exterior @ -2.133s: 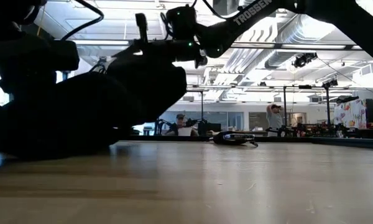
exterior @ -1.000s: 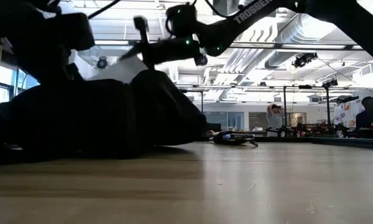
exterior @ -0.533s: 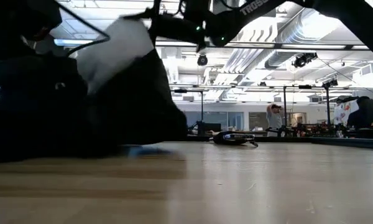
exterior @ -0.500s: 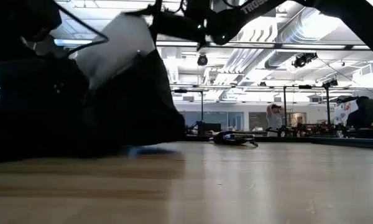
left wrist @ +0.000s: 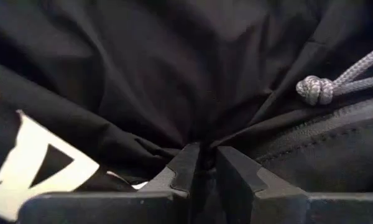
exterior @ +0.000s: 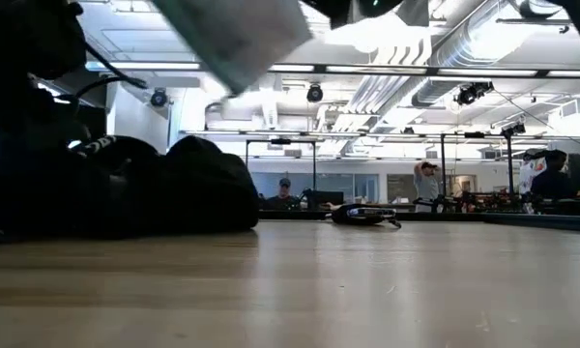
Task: Unpack backpack
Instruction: Remove the zip bag from the backpack
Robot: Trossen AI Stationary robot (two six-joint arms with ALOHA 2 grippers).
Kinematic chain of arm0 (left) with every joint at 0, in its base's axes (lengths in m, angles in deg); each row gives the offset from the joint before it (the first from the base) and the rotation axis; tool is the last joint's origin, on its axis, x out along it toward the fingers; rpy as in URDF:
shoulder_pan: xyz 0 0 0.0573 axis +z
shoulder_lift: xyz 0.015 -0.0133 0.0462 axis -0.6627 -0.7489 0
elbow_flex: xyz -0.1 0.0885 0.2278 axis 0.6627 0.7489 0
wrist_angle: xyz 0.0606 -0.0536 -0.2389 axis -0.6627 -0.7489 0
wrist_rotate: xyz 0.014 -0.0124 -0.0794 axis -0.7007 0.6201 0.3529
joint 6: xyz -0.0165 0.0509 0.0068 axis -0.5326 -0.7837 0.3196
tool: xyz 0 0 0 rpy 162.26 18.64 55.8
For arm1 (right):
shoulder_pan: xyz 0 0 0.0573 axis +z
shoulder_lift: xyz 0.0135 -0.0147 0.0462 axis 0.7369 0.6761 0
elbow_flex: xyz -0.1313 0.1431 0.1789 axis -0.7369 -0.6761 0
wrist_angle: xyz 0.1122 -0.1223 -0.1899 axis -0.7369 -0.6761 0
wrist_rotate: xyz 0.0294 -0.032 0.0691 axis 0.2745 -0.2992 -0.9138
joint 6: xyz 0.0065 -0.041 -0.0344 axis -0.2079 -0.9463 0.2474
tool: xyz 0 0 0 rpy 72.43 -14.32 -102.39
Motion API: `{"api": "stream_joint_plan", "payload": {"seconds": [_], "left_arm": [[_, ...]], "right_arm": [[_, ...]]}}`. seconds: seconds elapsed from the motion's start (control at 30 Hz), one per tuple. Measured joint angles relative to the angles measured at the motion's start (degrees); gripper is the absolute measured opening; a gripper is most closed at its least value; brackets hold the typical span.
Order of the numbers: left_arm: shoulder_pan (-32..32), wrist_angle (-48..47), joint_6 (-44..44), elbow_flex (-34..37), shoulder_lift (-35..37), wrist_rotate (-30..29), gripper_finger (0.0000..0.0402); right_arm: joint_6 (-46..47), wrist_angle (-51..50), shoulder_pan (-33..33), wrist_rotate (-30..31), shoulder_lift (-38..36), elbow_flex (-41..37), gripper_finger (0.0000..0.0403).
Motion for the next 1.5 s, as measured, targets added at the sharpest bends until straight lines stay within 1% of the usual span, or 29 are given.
{"api": "stream_joint_plan", "payload": {"seconds": [0.07,0.17,0.23,0.3,0.37,0.47,0.57,0.6,0.63,0.7,0.73,0.77,0.83,0.87,0.9,0.93,0.97,1.0,1.07,1.13,1.23,1.3,1.37,1.5], "left_arm": [[0.23,-5.02,-1.12,-0.28,1.75,0.88,0.0035],[0.30,-7.89,-5.67,-0.58,5.01,4.00,0.0035],[0.29,-9.38,-7.48,-1.39,6.99,6.87,0.0035],[0.28,-11.60,-9.69,-2.92,8.59,9.73,0.0035],[0.24,-13.22,-12.01,-5.13,10.02,12.05,0.0035],[0.24,-14.73,-14.48,-9.69,11.71,17.21,0.0035],[0.23,-18.25,-14.45,-15.18,12.71,20.89,0.0035],[0.19,-19.58,-13.84,-17.02,12.81,21.37,0.0035],[0.18,-21.27,-13.44,-18.79,12.92,21.56,0.0035],[0.18,-23.19,-13.28,-22.59,13.10,21.52,0.0035],[0.18,-23.08,-13.31,-24.34,13.17,21.47,0.0035],[0.18,-22.62,-13.32,-25.77,13.19,21.34,0.0035],[0.18,-21.44,-13.31,-28.11,12.96,20.58,0.0035],[0.18,-19.70,-13.33,-29.00,12.78,19.55,0.0035],[0.18,-17.17,-13.35,-29.44,12.76,18.05,0.0035],[0.18,-14.65,-13.35,-29.44,12.69,16.18,0.0035],[0.18,-12.30,-13.35,-29.15,12.39,13.90,0.0035],[0.19,-9.75,-13.43,-28.78,11.88,11.50,0.0035],[0.47,-3.05,-14.38,-27.23,10.70,6.49,0.0035],[1.50,4.17,-15.73,-25.03,9.02,3.83,0.0035],[4.32,16.20,-16.81,-21.67,5.15,3.36,0.0035],[6.49,21.27,-16.69,-20.13,1.59,3.17,0.0035],[8.88,24.98,-16.34,-19.10,-2.26,3.01,0.0035],[13.78,29.11,-14.67,-18.33,-10.10,3.00,0.0035]], "right_arm": [[-7.80,-13.28,0.07,0.29,-2.24,-0.06,0.0000],[-20.24,-33.29,-0.55,3.40,-5.23,-0.06,0.0000],[-27.52,-45.06,-0.87,7.05,-6.24,-0.04,0.0000],[-33.31,-54.08,-1.17,12.12,-6.37,-0.09,0.0000],[-37.42,-60.48,-1.52,17.90,-6.32,-0.15,0.0000],[-41.77,-65.46,-1.67,27.32,-6.16,-0.15,0.0000],[-43.16,-67.11,-1.44,34.24,-5.91,-0.15,0.0000],[-43.70,-67.58,-1.03,35.86,-5.91,-0.15,0.0000],[-44.60,-68.51,-0.62,36.24,-5.93,-0.15,0.0000],[-47.35,-70.77,0.23,33.85,-5.93,-0.54,0.0000],[-48.90,-71.76,0.53,30.82,-5.93,-1.17,0.0000],[-50.50,-73.38,0.69,26.72,-5.93,-1.84,0.0000],[-55.15,-77.70,0.77,15.98,-5.91,-3.34,0.0000],[-57.55,-79.43,0.75,10.19,-5.91,-4.11,0.0000],[-59.54,-80.62,0.57,5.67,-5.93,-4.94,0.0000],[-60.95,-80.84,0.37,2.66,-5.99,-6.06,0.0000],[-61.68,-80.21,0.18,1.71,-6.04,-7.53,0.0000],[-61.87,-78.89,-0.12,2.52,-6.04,-9.35,0.0000],[-59.81,-73.64,-0.90,8.09,-5.84,-13.76,0.0000],[-54.65,-66.32,-1.71,14.65,-5.33,-18.26,0.0000],[-47.88,-57.64,-2.73,17.70,-4.79,-23.82,0.0000],[-45.11,-52.79,-3.12,20.59,-4.83,-26.41,0.0000],[-44.06,-51.05,-3.18,23.59,-4.83,-28.05,0.0000],[-44.38,-50.20,-2.96,28.94,-4.83,-29.09,0.0001]]}}
